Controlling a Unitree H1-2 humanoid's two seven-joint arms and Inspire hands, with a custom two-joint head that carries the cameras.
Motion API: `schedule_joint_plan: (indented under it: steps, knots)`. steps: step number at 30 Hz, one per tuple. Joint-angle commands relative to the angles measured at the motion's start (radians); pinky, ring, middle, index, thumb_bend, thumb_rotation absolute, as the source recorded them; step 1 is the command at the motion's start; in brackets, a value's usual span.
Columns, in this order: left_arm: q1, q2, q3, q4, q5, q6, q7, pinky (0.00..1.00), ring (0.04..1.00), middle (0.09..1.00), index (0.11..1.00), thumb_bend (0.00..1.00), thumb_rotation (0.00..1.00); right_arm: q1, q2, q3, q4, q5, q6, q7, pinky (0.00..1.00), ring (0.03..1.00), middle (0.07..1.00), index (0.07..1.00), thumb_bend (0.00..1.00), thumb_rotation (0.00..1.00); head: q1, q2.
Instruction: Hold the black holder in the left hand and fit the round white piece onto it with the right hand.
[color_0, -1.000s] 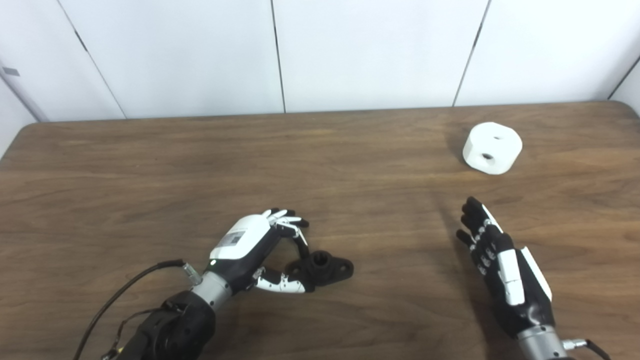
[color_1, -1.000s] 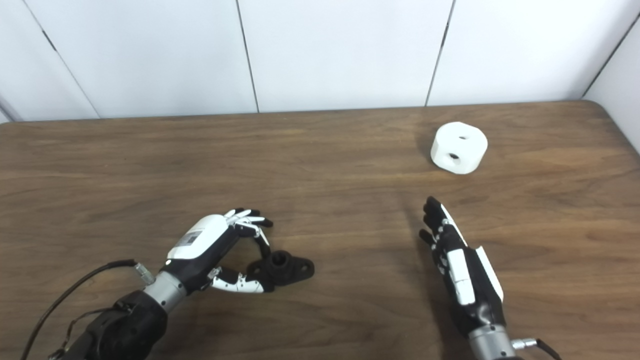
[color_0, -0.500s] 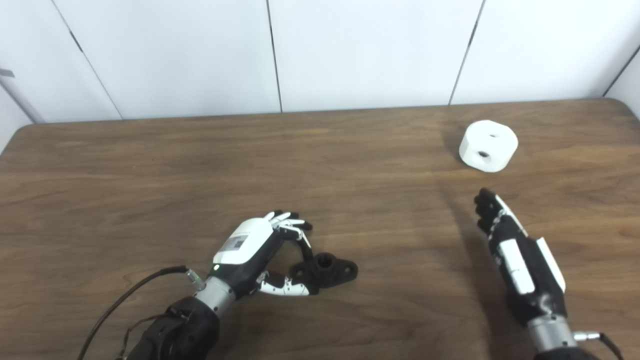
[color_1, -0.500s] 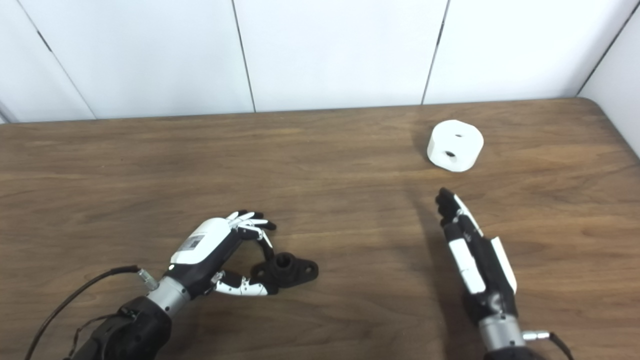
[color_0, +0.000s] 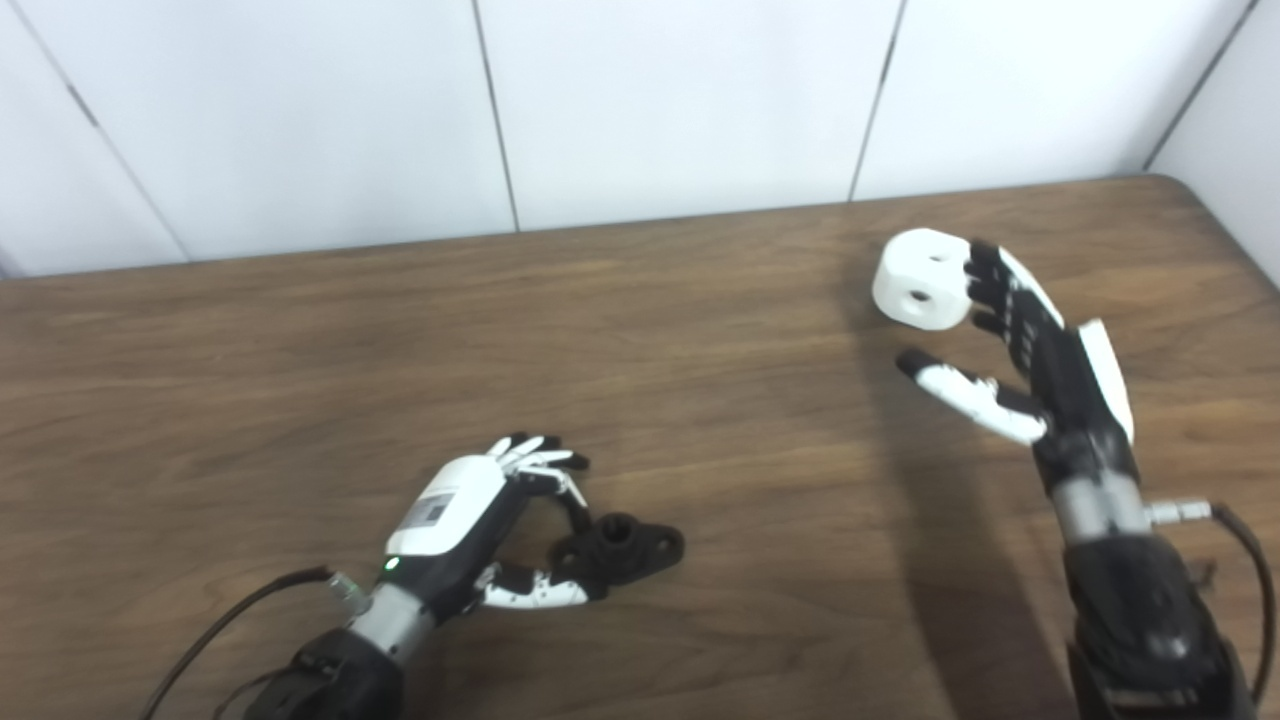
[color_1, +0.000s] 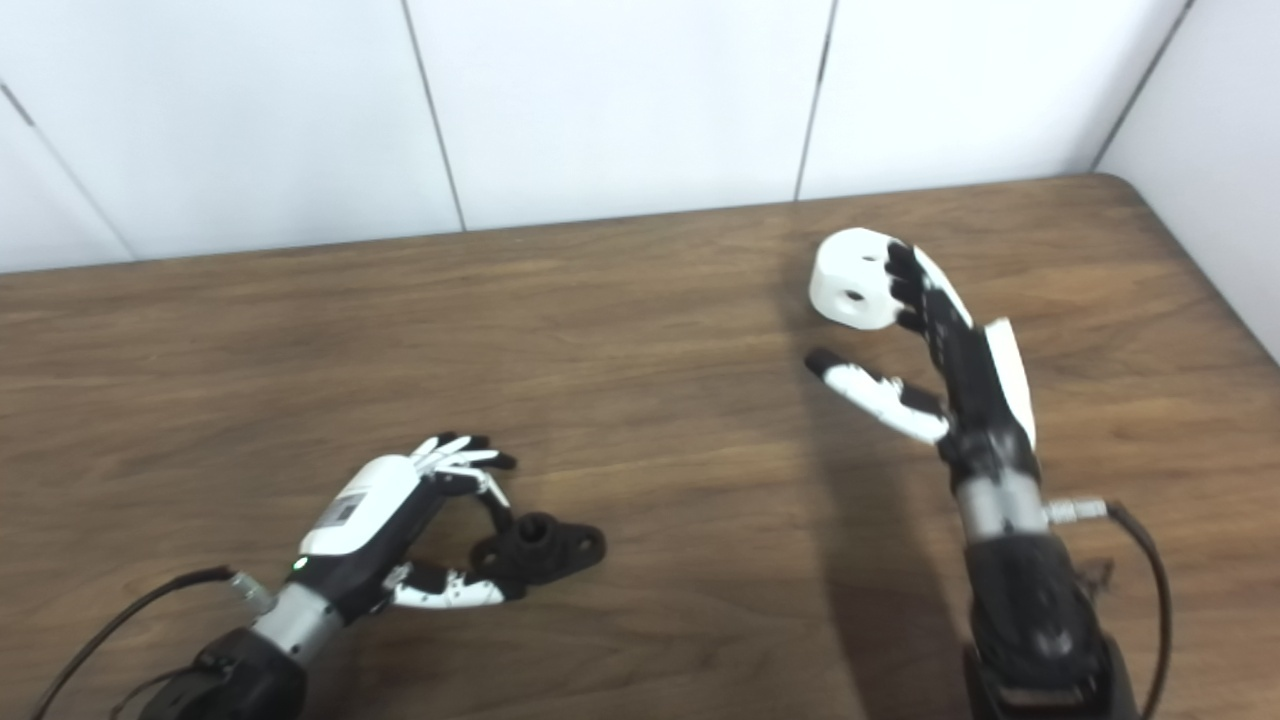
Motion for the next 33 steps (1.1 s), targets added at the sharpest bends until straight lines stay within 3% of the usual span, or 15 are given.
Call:
schedule_joint_plan:
  steps: [1, 3, 9, 18, 24, 29, 33]
  knots:
    - [0.023, 0.031, 0.005, 0.008, 0.001, -0.003, -0.024, 0.99, 0.925, 0.827, 0.485, 0.52, 0.06, -0.038, -0.017, 0.009, -0.009, -0.074, 0.020, -0.006, 0.94, 0.947, 0.936, 0.895, 0.70, 0.44, -0.013, -0.002]
    - [0.029, 0.038, 0.010, 0.004, 0.000, -0.005, -0.026, 0.99, 0.923, 0.826, 0.485, 0.52, 0.06, -0.061, -0.026, 0.014, -0.002, -0.116, 0.036, -0.002, 0.97, 0.970, 0.953, 0.892, 0.71, 0.45, -0.033, -0.006]
    - [0.043, 0.053, 0.027, 0.016, -0.012, -0.035, -0.022, 0.99, 0.915, 0.821, 0.485, 0.52, 0.06, -0.145, -0.062, -0.003, 0.043, -0.163, 0.061, 0.011, 0.93, 0.965, 0.957, 0.885, 0.73, 0.40, -0.071, -0.017]
    - [0.062, 0.065, 0.048, 0.027, -0.026, -0.067, -0.022, 0.98, 0.913, 0.819, 0.485, 0.52, 0.06, -0.270, -0.154, 0.003, 0.165, -0.221, 0.134, 0.050, 0.92, 0.968, 0.966, 0.884, 0.76, 0.39, -0.124, -0.045]
    - [0.068, 0.076, 0.054, 0.031, -0.039, -0.075, -0.026, 0.98, 0.914, 0.819, 0.485, 0.52, 0.06, -0.330, -0.194, 0.007, 0.252, -0.228, 0.137, 0.066, 0.91, 0.986, 0.973, 0.868, 0.78, 0.36, -0.142, -0.057]
    - [0.072, 0.080, 0.054, 0.028, -0.038, -0.071, -0.030, 0.98, 0.917, 0.819, 0.485, 0.52, 0.06, -0.373, -0.219, 0.013, 0.308, -0.266, 0.158, 0.111, 0.89, 0.997, 0.979, 0.839, 0.82, 0.34, -0.139, -0.056]
    - [0.077, 0.081, 0.056, 0.021, -0.041, -0.072, -0.031, 0.98, 0.915, 0.819, 0.485, 0.52, 0.06, -0.405, -0.232, 0.009, 0.345, -0.351, 0.158, 0.209, 0.91, 1.000, 0.978, 0.816, 0.89, 0.33, -0.138, -0.053]
